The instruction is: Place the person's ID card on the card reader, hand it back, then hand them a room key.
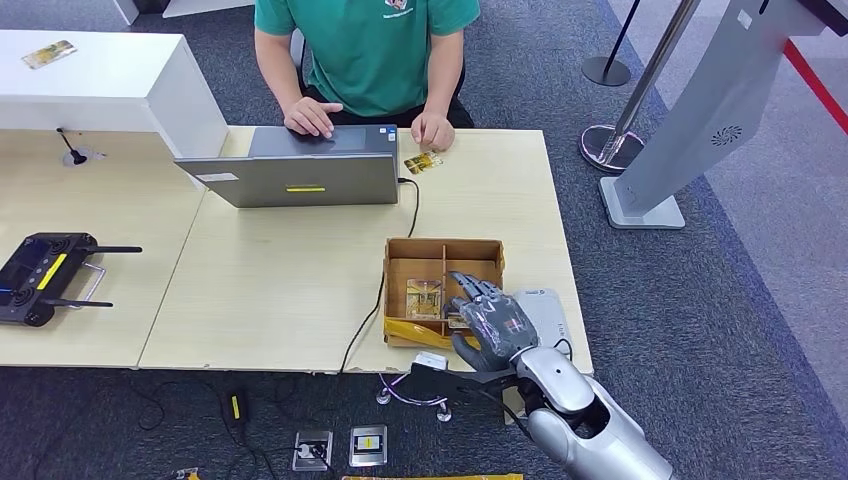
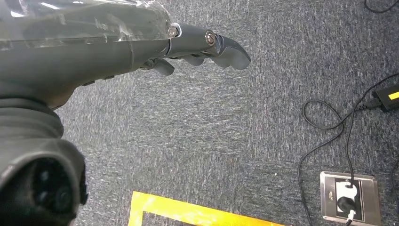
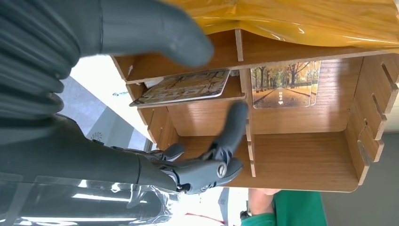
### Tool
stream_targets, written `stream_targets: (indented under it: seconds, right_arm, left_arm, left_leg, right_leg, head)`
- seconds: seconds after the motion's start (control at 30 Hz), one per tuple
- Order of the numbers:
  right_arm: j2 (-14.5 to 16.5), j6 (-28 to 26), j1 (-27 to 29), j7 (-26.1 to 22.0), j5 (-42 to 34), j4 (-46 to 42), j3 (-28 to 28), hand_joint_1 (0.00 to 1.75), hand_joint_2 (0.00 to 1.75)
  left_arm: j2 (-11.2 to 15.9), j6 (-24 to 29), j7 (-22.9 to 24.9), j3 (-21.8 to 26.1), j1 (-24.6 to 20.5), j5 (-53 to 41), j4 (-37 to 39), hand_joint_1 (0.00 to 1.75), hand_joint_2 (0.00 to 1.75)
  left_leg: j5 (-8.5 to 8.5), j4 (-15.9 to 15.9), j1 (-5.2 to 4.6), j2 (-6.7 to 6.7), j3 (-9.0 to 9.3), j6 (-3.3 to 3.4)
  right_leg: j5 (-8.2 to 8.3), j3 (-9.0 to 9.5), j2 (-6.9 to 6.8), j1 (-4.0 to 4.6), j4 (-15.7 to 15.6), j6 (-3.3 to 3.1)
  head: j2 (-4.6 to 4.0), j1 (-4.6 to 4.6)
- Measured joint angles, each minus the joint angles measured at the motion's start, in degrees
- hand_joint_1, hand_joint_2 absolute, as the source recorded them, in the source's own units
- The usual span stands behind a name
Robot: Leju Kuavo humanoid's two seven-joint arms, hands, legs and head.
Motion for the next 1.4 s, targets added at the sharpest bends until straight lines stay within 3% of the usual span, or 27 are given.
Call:
stream_targets:
  seconds: [0.2, 0.33, 0.57, 0.7, 0.87, 0.97, 1.4]
  right_arm:
    - [-0.02, -0.29, -0.37, -0.04, -0.37, 0.20, -0.14, 1.70, 1.75]
    - [-0.02, -0.39, -0.42, -0.11, -0.73, 0.37, -0.17, 1.26, 1.75]
    - [-0.02, -0.73, -0.42, -0.36, -1.56, 0.50, -0.32, 1.31, 1.75]
    - [-0.04, -0.97, -0.55, -0.49, -2.04, 0.55, -0.93, 1.06, 1.75]
    - [-0.07, -1.30, -0.67, -0.55, -2.02, 0.56, -1.56, 1.55, 1.75]
    - [-0.07, -1.81, -0.67, -0.67, -1.84, 0.57, -1.64, 1.71, 1.75]
    - [0.05, -4.44, -1.67, -2.56, -0.99, 0.57, -3.66, 1.69, 1.75]
  left_arm:
    - [0.01, 0.05, 0.00, 0.00, 0.00, 0.13, 0.00, 0.00, 0.00]
    - [0.02, 0.11, 0.00, 0.00, -0.01, 0.41, 0.00, 0.00, 0.00]
    - [0.02, 0.18, 0.00, 0.00, -0.01, 0.46, 0.00, 0.00, 0.00]
    - [0.02, 0.37, 0.00, 0.00, -0.01, 0.46, 0.00, 0.00, 0.00]
    - [-0.02, 0.49, 0.00, -0.01, 0.00, 0.46, 0.00, 0.00, 0.00]
    - [-0.11, 0.49, 0.00, -0.02, 0.00, 0.46, 0.00, 0.00, 0.00]
    - [-0.85, 0.73, -0.51, -0.88, 0.00, 0.47, 0.00, 0.00, 0.00]
  left_leg:
    - [0.00, 0.00, 0.00, 0.00, 0.01, 0.00]
    - [0.00, 0.00, 0.00, 0.00, 0.01, 0.00]
    - [0.00, 0.00, 0.00, 0.00, 0.00, 0.00]
    - [0.00, 0.00, 0.00, 0.00, 0.01, 0.00]
    - [0.00, 0.00, 0.00, 0.00, 0.01, 0.00]
    - [0.00, 0.00, 0.00, 0.00, 0.01, 0.00]
    - [0.00, 0.00, 0.00, 0.00, -0.01, 0.00]
  right_leg:
    - [0.00, 0.00, 0.00, 0.00, 0.00, 0.00]
    - [0.00, 0.00, 0.00, 0.00, 0.00, 0.00]
    - [0.00, 0.00, 0.00, 0.00, 0.00, 0.00]
    - [0.00, 0.00, 0.01, 0.00, 0.00, 0.00]
    - [0.00, 0.00, 0.01, 0.00, 0.00, 0.00]
    - [0.00, 0.00, 0.01, 0.00, 0.00, 0.00]
    - [0.00, 0.00, 0.00, 0.00, 0.00, 0.00]
  head:
    - [0.00, 0.00]
    - [0.00, 0.00]
    - [0.00, 0.01]
    - [0.00, 0.00]
    - [0.00, 0.00]
    - [0.00, 0.00]
    - [0.00, 0.00]
